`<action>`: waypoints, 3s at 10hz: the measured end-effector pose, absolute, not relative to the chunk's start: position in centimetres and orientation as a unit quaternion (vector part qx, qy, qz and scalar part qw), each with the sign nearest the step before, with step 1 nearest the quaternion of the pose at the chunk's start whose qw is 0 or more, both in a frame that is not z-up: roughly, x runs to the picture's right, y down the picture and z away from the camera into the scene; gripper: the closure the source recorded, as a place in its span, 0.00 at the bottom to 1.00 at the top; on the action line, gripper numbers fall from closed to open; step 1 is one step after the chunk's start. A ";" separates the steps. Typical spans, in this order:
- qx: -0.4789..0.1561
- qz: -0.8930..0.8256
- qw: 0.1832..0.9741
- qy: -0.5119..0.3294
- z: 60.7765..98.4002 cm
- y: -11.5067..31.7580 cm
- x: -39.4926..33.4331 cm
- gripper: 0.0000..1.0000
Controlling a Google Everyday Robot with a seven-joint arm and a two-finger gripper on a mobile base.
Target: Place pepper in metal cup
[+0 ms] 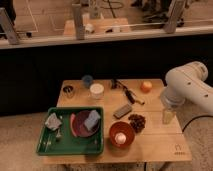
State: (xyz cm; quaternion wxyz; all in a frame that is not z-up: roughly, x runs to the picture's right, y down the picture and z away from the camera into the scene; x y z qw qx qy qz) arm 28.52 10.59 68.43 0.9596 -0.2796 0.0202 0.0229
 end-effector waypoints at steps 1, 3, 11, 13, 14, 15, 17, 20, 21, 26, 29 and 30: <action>-0.280 0.023 0.960 0.020 68.4 10.6 28.5 0.20; -0.280 0.023 0.960 0.020 68.4 10.6 28.5 0.20; -0.280 0.023 0.960 0.020 68.4 10.6 28.5 0.20; -0.280 0.023 0.960 0.020 68.4 10.6 28.5 0.20; -0.275 0.000 0.961 0.013 68.0 10.5 27.9 0.20; -0.268 -0.033 0.963 0.005 67.5 10.6 26.7 0.20; -0.253 -0.118 0.960 -0.015 66.8 11.3 23.2 0.20; -0.241 -0.254 0.935 -0.062 65.4 13.2 18.3 0.20; -0.239 -0.272 0.930 -0.068 65.2 13.6 17.6 0.20; -0.239 -0.289 0.924 -0.070 65.7 13.4 17.5 0.20; -0.223 -0.351 0.906 -0.077 67.0 10.2 14.2 0.20; -0.214 -0.372 0.900 -0.083 67.0 8.9 12.1 0.20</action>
